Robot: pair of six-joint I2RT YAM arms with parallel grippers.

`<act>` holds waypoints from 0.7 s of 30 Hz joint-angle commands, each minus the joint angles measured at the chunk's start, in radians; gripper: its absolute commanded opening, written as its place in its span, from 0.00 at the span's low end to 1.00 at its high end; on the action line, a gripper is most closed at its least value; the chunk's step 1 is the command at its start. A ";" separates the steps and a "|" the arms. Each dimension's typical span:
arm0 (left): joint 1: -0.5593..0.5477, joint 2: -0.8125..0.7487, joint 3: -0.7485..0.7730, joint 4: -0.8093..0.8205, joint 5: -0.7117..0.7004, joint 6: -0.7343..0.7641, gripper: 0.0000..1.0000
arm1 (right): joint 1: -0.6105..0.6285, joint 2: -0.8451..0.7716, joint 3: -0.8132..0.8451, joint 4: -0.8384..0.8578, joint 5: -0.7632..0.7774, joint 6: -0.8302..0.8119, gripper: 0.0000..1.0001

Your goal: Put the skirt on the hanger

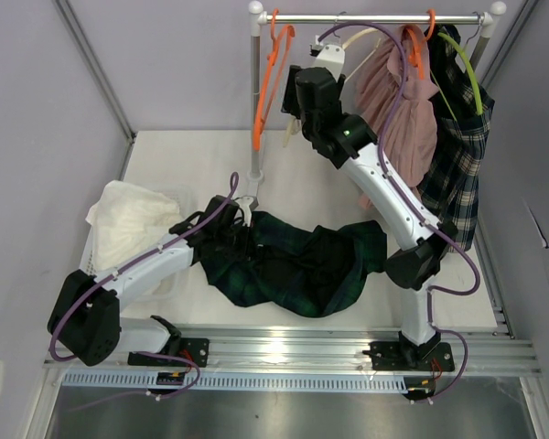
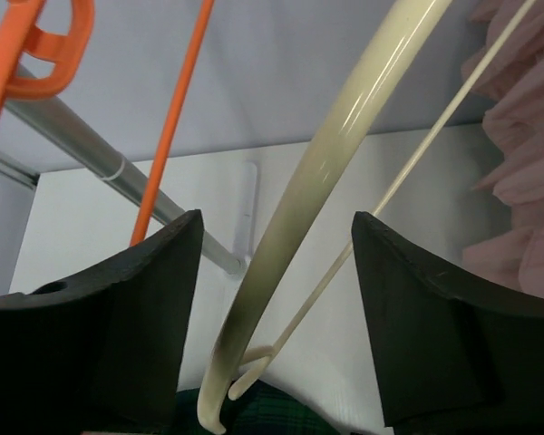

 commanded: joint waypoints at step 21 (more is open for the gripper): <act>-0.007 -0.027 0.042 0.016 0.000 0.015 0.17 | -0.050 -0.288 -0.242 0.018 0.024 -0.098 0.53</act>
